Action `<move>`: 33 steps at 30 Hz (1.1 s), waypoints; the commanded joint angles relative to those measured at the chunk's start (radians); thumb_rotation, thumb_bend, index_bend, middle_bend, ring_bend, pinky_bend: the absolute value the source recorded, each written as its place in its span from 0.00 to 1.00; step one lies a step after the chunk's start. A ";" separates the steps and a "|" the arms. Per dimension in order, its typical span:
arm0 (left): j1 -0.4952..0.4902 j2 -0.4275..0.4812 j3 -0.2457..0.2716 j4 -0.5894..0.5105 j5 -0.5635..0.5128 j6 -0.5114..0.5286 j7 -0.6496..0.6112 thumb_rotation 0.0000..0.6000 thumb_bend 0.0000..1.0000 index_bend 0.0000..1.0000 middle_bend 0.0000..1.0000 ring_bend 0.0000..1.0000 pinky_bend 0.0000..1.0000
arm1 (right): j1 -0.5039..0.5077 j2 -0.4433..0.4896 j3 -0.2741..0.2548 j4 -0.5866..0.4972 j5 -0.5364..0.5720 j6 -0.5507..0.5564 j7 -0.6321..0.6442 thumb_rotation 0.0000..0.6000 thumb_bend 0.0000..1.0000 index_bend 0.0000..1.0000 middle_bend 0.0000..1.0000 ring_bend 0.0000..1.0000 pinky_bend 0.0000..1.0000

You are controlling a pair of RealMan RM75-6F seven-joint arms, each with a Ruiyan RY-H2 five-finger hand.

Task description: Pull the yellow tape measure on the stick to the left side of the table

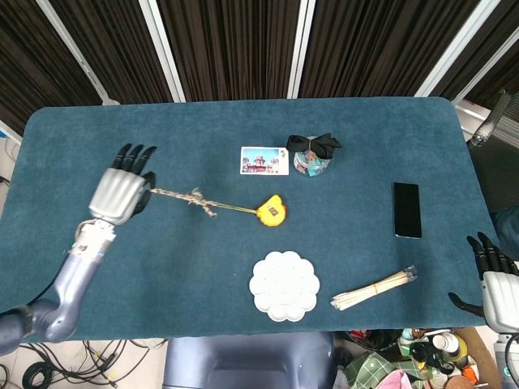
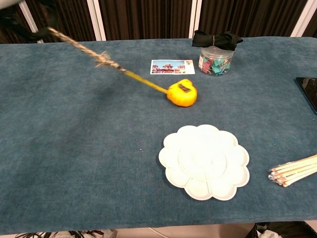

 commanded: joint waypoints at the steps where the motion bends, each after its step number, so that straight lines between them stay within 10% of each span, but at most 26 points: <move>1: 0.093 0.067 0.060 -0.032 0.076 0.090 -0.049 1.00 0.48 0.60 0.06 0.00 0.00 | -0.001 0.001 0.000 -0.001 0.000 0.001 0.002 1.00 0.05 0.00 0.00 0.09 0.16; 9: 0.290 0.167 0.146 0.012 0.169 0.241 -0.281 1.00 0.48 0.60 0.06 0.00 0.00 | -0.005 0.000 0.003 -0.003 0.009 0.006 0.001 1.00 0.05 0.00 0.00 0.09 0.16; 33: 0.612 0.191 0.174 0.269 0.232 0.537 -0.439 1.00 0.48 0.60 0.06 0.00 0.00 | -0.008 -0.006 0.004 -0.005 0.018 0.009 -0.021 1.00 0.05 0.00 0.00 0.09 0.16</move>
